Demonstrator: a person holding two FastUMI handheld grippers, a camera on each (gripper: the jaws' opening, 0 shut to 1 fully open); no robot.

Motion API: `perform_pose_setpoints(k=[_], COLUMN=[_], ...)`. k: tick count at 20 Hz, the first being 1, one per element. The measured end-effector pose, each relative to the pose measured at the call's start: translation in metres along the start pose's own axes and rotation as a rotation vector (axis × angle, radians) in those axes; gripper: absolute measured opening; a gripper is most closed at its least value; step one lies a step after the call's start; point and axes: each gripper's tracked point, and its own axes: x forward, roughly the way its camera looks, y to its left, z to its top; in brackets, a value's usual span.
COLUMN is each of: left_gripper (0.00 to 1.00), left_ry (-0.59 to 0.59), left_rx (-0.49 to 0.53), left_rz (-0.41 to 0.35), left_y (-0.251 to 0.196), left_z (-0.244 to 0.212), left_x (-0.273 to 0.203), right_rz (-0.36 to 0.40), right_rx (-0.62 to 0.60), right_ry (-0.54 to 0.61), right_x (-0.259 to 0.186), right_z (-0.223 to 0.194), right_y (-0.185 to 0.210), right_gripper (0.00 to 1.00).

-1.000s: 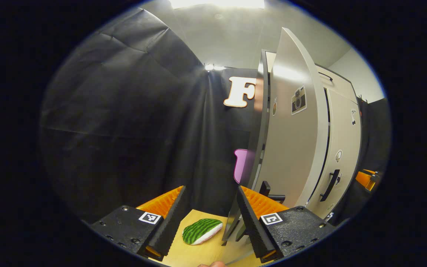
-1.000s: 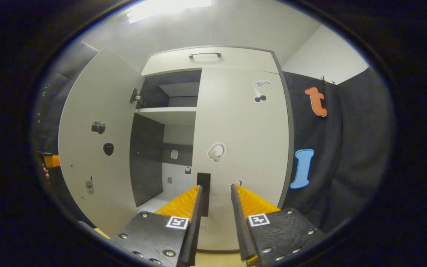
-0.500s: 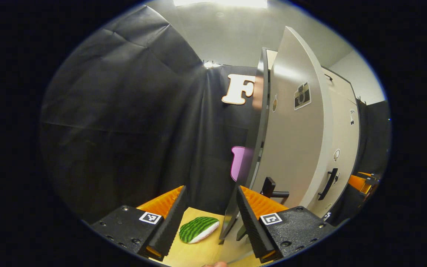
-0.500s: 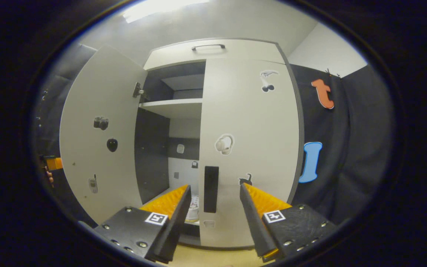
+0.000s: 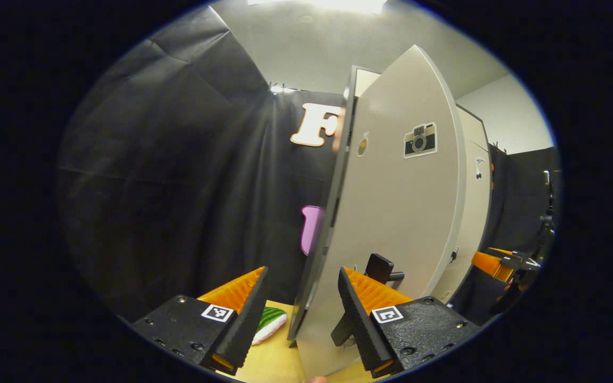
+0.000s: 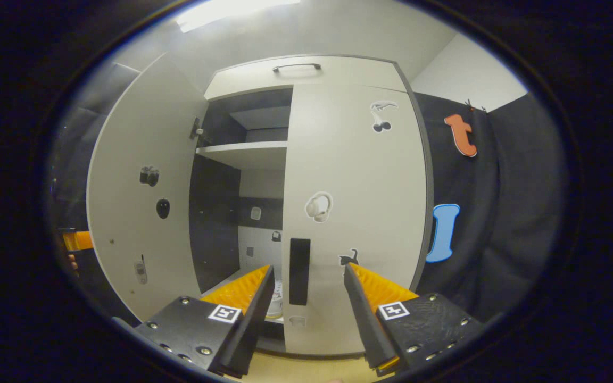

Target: Grab one shoe with the right hand and put it into the shoe cabinet, grab the other shoe with the left hand and put it into the shoe cabinet; then close the right door with the right hand and the left door with the left hand.

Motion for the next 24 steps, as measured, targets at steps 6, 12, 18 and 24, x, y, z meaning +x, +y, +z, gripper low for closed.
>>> perform_pose_setpoints(k=[6,12,18,24], left_gripper=[0.79,0.8,0.8,0.8], left_ry=[0.02,0.037,0.057,0.068], left_rx=[-0.004,-0.009,0.002,-0.01], left_rz=[-0.123,-0.248,-0.307,-0.322], left_y=[-0.062,-0.129,-0.161,-0.173], left_z=[-0.013,-0.025,-0.034,-0.039], left_x=[0.021,0.052,0.068,0.075], right_rz=[-0.043,-0.104,-0.153,-0.178], right_rx=[-0.014,-0.029,-0.034,-0.039], right_ry=[0.0,0.001,-0.001,-0.001], right_x=[-0.009,-0.02,-0.03,-0.035], right_z=[0.006,0.009,0.01,0.009], right_y=[-0.024,-0.054,-0.078,-0.09], right_gripper=[0.78,0.79,0.79,0.79])
